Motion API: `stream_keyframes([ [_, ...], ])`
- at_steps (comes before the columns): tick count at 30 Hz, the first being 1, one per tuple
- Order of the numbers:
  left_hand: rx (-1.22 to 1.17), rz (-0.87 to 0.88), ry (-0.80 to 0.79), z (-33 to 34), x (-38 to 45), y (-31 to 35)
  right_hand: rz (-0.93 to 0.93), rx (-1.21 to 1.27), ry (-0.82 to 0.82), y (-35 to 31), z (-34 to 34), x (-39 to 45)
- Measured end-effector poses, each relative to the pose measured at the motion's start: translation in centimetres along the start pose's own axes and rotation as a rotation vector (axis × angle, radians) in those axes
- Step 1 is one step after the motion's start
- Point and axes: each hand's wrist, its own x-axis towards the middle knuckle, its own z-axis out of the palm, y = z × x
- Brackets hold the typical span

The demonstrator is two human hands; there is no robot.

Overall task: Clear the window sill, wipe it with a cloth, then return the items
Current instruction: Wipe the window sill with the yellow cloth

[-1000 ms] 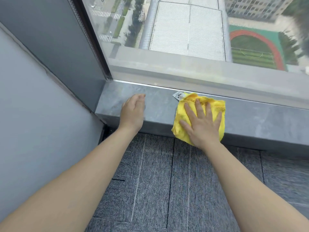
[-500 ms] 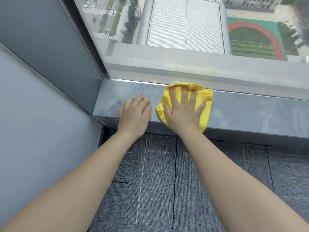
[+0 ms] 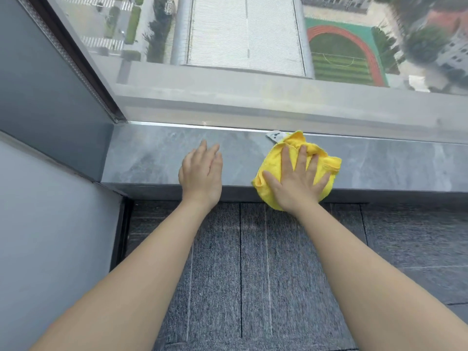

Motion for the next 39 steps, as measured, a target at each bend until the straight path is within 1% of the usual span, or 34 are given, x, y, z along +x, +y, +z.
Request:
stream_keyframes([
  [4, 0.029, 0.0, 0.057, 0.8, 0.1, -0.2, 0.203, 0.128, 0.093, -2.8, 0.0, 2.1],
  [6, 0.026, 0.01, 0.058, 0.8, 0.0, -0.3, 0.238, 0.16, 0.134, -3.9, -0.1, 2.9],
  [8, -0.011, 0.027, 0.042, 0.4, -0.2, -0.4, 0.219, 0.153, 0.155, -4.7, -0.1, 3.3],
  [11, -0.048, 0.053, 0.006, -0.5, -0.9, -0.2, 0.095, 0.081, 0.173, -4.7, 0.1, 3.1],
  [14, -0.002, 0.086, -0.006, -0.5, -1.3, 0.1, -0.164, -0.032, 0.177, -3.1, 0.3, 2.3],
  [17, 0.05, 0.088, 0.02, 0.4, -1.3, 0.8, -0.415, -0.136, 0.133, -0.4, 0.1, 1.4],
  [19, 0.087, 0.092, 0.007, 1.1, -1.2, 1.4, -0.503, -0.194, 0.101, 1.3, -0.2, 1.0],
  [22, 0.15, 0.11, -0.026, 2.4, -1.4, 2.3, -0.537, -0.238, 0.073, 3.7, -0.2, 0.3],
  [24, 0.169, 0.116, -0.031, 3.3, -1.5, 2.9, -0.483, -0.225, 0.059, 5.3, -0.3, 0.1],
  [28, 0.205, 0.127, -0.033, 4.8, -1.6, 3.5, -0.242, -0.093, 0.084, 6.7, -0.7, 0.8],
  [34, 0.292, 0.114, -0.005, 3.9, -1.6, 2.6, 0.099, 0.12, 0.125, 3.3, -1.5, 3.4],
  [36, 0.314, 0.124, 0.024, 3.3, -1.9, 2.5, 0.142, 0.141, 0.149, 2.4, -1.7, 4.2],
  [39, 0.333, 0.13, 0.065, 3.1, -2.3, 2.5, 0.114, 0.117, 0.192, 1.8, -1.6, 4.6],
])
